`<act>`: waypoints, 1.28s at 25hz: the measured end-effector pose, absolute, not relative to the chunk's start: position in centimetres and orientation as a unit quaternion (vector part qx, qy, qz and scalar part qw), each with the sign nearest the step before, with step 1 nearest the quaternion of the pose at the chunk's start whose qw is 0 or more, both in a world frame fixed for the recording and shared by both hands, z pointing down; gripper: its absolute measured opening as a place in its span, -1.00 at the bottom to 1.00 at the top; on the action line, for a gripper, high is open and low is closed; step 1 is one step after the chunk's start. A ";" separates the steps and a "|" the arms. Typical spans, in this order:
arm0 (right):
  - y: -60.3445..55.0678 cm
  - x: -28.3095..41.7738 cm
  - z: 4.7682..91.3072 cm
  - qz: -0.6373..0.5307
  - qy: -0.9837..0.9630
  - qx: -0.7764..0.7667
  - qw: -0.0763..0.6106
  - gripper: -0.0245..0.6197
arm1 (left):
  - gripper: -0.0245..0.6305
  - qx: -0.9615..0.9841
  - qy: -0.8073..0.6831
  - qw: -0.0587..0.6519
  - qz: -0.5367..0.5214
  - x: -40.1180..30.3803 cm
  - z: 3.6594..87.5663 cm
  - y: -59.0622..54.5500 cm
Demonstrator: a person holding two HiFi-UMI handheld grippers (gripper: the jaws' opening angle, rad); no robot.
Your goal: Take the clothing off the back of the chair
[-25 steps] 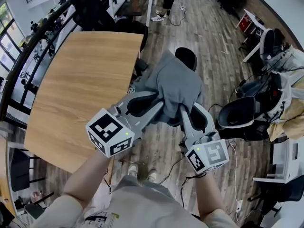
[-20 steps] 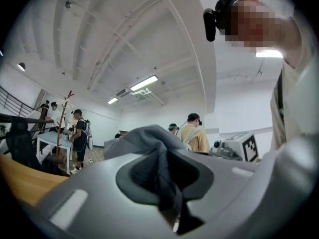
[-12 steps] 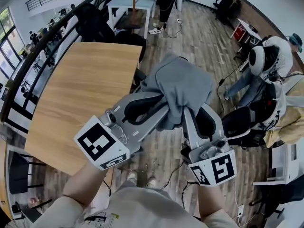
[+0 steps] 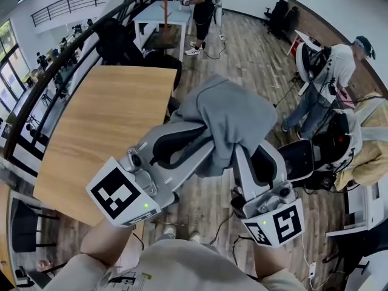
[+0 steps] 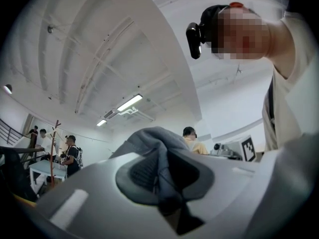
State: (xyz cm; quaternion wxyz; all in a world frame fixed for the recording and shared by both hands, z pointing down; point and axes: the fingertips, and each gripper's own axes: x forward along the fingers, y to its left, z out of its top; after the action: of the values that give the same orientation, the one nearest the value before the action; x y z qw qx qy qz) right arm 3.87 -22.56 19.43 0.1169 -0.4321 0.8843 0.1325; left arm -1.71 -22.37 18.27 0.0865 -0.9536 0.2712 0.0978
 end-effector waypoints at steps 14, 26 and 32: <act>-12.8 8.4 12.5 0.191 0.859 -0.436 0.190 -0.71 | -0.77 -0.959 0.232 0.098 0.127 1.5 14.5 -14.1; -7.1 13.0 11.3 0.218 0.815 -0.499 0.197 -0.72 | -0.77 -0.977 0.130 0.079 0.151 6.0 14.8 -10.6; -5.4 17.4 11.7 0.221 0.788 -0.545 0.181 -0.72 | -0.77 -0.984 0.079 0.068 0.146 10.6 15.7 -9.5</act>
State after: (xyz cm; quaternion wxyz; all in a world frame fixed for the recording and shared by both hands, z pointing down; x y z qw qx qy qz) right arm 17.35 -5.40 11.72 0.1811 -0.5447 0.7884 0.2210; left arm 10.65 -9.53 15.66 0.0677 -0.9838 0.0792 0.1456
